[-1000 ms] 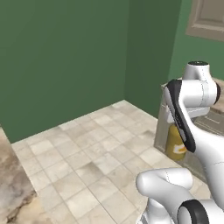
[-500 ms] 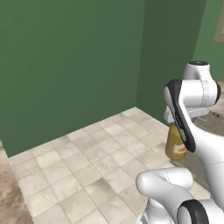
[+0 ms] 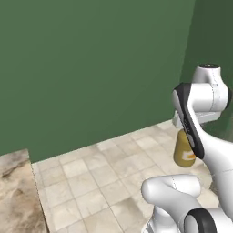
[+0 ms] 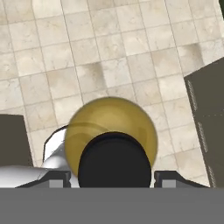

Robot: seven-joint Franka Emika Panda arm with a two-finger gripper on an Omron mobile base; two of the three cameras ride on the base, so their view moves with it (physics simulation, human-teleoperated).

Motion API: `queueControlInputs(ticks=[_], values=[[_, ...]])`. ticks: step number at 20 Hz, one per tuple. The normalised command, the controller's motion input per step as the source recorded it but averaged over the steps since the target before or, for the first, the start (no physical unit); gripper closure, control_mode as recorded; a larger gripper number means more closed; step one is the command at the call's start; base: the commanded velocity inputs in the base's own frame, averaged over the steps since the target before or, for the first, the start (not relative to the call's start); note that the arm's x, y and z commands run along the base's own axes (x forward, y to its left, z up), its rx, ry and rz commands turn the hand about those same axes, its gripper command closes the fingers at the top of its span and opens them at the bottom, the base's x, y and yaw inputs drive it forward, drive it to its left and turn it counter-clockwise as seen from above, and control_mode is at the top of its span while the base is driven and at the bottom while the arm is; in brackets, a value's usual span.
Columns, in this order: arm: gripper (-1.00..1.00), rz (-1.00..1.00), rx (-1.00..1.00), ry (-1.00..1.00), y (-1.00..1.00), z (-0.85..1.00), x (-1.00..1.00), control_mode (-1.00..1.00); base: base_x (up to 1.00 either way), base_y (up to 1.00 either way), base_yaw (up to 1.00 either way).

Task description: There is a wine glass and glass cup on the dining counter. Place the wine bottle next to the wine glass and the juice bottle next to the glass cup.

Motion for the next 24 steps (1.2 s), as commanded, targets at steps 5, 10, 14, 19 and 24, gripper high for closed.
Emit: queueControlInputs(ticks=[5, 10, 14, 19, 24], values=[[1.0, 0.0, 0.0, 0.0, 0.0, 0.0, 0.0, 1.0, 0.63, 0.0, 0.43], [1.0, 0.0, 0.0, 0.0, 0.0, 0.0, 0.0, 1.0, 0.66, -0.03, 0.3], [1.0, 0.0, 0.0, 0.0, 0.0, 0.0, 0.0, 1.0, 0.68, -0.08, 0.24], [1.0, 0.0, 0.0, 0.0, 0.0, 0.0, 0.0, 1.0, 0.64, -0.06, 0.3], [1.0, 0.0, 0.0, 0.0, 0.0, 0.0, 0.0, 1.0, 0.57, -0.07, 0.4]])
